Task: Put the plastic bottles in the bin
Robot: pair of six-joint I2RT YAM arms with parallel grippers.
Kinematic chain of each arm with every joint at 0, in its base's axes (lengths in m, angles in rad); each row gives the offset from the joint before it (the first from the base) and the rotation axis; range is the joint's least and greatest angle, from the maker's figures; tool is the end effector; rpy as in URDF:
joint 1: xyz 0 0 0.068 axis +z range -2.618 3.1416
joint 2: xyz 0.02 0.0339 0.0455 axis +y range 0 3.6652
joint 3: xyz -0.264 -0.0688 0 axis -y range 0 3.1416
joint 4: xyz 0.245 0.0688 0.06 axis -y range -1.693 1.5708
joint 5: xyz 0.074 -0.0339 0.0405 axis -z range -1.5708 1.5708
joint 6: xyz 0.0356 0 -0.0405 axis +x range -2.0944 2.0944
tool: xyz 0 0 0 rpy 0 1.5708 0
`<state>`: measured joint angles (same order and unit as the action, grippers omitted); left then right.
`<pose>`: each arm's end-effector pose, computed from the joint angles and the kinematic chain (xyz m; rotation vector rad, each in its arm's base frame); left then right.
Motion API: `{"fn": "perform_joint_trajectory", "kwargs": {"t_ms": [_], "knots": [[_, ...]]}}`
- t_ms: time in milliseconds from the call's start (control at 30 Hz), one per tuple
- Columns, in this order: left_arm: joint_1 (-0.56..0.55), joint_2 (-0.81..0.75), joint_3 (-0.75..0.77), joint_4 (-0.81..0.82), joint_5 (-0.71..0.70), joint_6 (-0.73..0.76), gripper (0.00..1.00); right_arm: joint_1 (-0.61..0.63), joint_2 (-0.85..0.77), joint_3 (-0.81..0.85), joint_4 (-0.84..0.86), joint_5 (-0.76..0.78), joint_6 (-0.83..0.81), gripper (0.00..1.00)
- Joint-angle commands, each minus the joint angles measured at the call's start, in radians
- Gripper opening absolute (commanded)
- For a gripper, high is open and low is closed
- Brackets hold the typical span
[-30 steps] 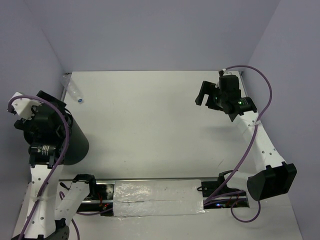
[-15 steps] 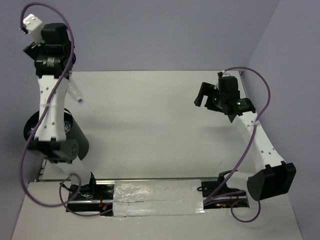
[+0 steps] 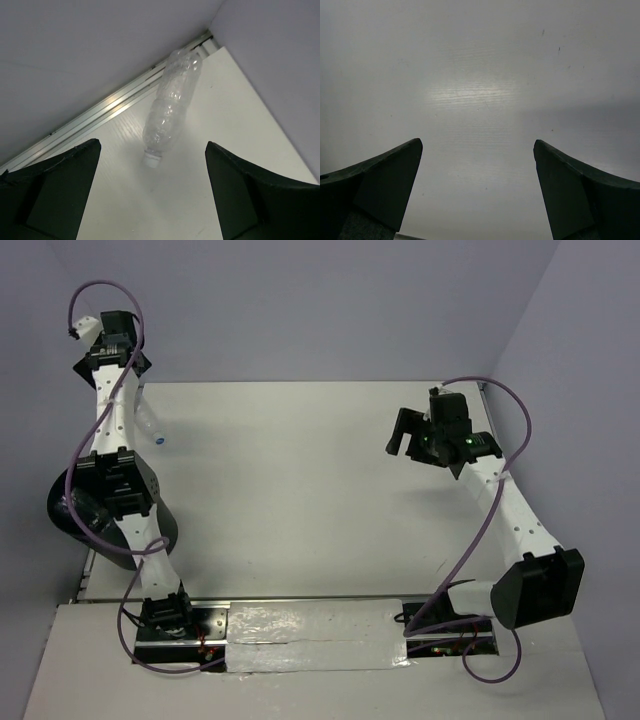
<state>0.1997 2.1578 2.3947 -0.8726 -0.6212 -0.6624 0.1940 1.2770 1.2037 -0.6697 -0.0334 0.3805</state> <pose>0.4596 0.1142 0.3880 -1.1716 1.7434 0.4078 0.2676 0.0538 0.3340 0.2005 2.3276 0.3282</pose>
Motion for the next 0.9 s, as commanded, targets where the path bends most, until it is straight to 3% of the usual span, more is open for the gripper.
{"fn": "perform_joint_trajectory", "kwargs": {"t_ms": [0,500,867], "knots": [[-0.014,0.027,-0.037,0.032,0.008,0.012,0.99,0.007,0.028,0.002,0.041,0.004,-0.006,1.00],[-0.006,0.191,-0.109,0.053,-0.077,0.066,0.99,0.013,0.062,-0.035,0.070,0.032,-0.009,1.00],[0.000,0.220,-0.161,0.086,-0.035,0.064,0.99,0.015,0.090,-0.035,0.070,0.027,-0.002,1.00]]}}
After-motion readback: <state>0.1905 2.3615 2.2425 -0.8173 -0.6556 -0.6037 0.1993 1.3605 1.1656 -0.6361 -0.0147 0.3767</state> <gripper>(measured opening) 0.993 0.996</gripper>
